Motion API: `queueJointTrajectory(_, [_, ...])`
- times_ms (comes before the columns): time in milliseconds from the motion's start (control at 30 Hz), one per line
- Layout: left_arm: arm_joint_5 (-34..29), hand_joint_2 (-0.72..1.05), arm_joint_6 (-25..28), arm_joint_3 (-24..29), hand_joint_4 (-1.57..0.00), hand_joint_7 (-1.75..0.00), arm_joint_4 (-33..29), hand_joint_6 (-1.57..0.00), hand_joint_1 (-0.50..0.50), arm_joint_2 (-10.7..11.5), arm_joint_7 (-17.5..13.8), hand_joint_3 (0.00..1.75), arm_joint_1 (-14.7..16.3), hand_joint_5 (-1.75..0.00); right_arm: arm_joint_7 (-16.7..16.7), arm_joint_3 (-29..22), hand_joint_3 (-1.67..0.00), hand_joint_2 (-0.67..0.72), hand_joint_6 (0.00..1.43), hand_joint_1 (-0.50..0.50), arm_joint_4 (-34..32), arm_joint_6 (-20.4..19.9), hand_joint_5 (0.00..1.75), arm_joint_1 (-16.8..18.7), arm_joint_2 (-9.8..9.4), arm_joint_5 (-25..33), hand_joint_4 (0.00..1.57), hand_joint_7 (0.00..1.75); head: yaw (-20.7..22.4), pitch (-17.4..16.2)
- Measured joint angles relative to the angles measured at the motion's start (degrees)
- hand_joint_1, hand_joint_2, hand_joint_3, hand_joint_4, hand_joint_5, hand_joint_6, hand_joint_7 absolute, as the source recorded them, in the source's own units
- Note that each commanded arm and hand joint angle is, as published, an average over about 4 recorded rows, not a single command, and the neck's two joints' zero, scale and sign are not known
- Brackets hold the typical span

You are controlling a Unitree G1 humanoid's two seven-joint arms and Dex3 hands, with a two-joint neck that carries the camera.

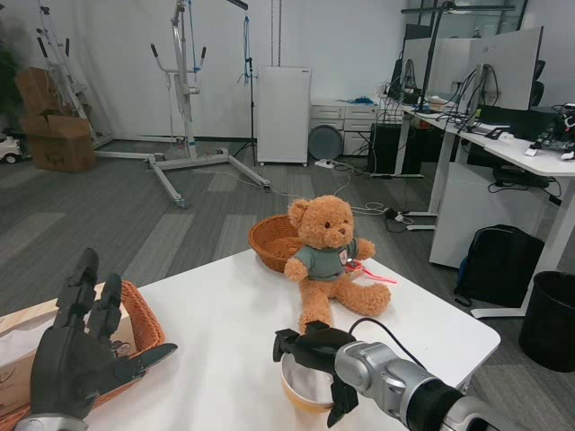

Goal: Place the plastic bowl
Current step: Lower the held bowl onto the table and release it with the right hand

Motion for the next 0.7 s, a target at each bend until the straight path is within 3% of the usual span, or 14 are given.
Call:
queueJointTrajectory(300, [0.0,0.29,0.0,-0.1,0.0,0.0,0.2,0.0,-0.5,0.0,0.0,0.0,0.0,0.0,-4.0,1.2,-1.59,-0.6,0.59,-0.46,8.1,-1.1,1.65,-2.8,1.51,-2.3,0.6,1.71,0.0,-0.2])
queueJointTrajectory(567, [-0.1,0.25,0.0,-0.2,0.0,0.0,0.5,0.0,-0.5,-0.1,0.0,0.0,0.0,0.0,-6.0,5.5,-1.59,-0.6,0.57,-0.46,13.5,-1.1,1.62,-4.1,2.53,-2.4,0.59,1.68,0.0,-0.2])
queueJointTrajectory(700, [-0.1,0.25,0.0,-0.2,0.0,0.0,0.5,0.0,-0.5,-0.1,0.0,0.0,0.0,0.0,-6.6,7.0,-1.59,-0.6,0.34,-0.46,15.5,-1.1,1.5,-4.5,3.34,-2.4,0.41,1.54,0.0,-0.2])
